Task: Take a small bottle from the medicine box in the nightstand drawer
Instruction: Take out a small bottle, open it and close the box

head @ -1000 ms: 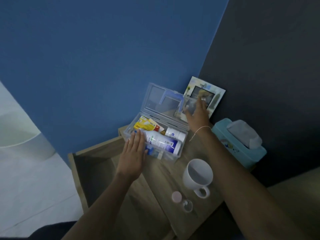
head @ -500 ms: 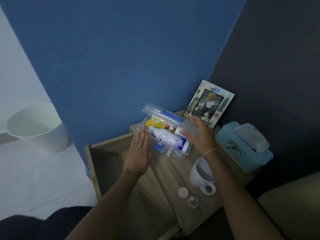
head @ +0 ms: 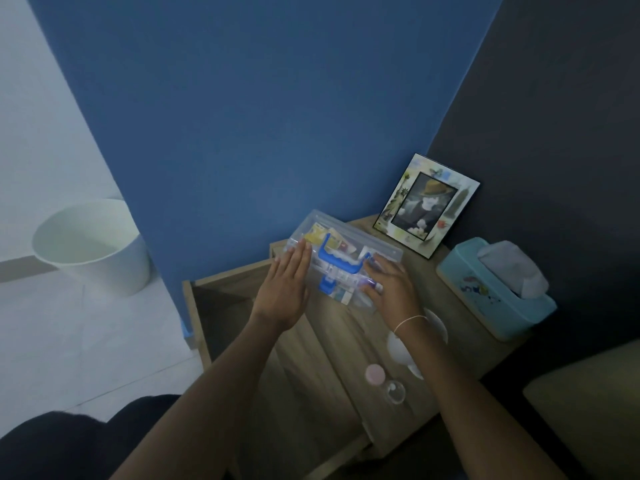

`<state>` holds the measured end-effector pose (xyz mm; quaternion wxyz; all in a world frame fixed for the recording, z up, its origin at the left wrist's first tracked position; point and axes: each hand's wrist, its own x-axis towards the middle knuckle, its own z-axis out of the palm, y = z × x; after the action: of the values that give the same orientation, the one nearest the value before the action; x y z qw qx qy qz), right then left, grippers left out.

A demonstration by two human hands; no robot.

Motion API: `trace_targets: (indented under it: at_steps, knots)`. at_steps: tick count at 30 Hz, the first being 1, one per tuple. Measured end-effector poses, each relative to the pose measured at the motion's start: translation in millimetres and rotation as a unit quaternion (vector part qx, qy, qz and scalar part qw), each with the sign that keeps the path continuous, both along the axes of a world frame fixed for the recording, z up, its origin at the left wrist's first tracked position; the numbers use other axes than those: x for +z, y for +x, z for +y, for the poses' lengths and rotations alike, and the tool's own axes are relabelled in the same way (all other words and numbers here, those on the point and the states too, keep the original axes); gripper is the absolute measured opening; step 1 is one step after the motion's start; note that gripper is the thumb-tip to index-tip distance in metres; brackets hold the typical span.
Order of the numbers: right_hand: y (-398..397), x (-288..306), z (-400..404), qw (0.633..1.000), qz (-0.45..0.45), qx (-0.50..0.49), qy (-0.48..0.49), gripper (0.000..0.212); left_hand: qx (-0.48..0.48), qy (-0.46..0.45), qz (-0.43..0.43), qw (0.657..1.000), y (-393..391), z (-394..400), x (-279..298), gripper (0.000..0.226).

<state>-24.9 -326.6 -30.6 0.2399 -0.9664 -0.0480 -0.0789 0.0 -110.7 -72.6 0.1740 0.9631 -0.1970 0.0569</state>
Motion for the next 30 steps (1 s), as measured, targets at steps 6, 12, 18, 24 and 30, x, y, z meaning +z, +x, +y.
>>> trace_targets:
  at_steps: [6,12,18,24,30]
  knots:
    - [4,0,-3,0.999,0.018,0.009,-0.049,0.049,0.018,0.099,-0.034,0.994,4,-3,3,0.073]
    - [9,2,-3,0.999,0.046,0.000,-0.009,0.051,-0.029,0.137,-0.055,0.989,22,-8,12,0.098]
    - [10,-3,-7,0.998,0.048,-0.005,0.044,0.052,-0.027,0.084,-0.068,0.994,24,-9,3,0.085]
    - [9,-7,-8,0.997,0.033,-0.009,0.066,0.052,-0.044,0.034,-0.093,0.994,31,2,8,0.068]
    - [11,-11,-9,0.997,0.033,-0.007,0.066,0.053,-0.005,-0.020,-0.085,0.996,31,-8,4,0.060]
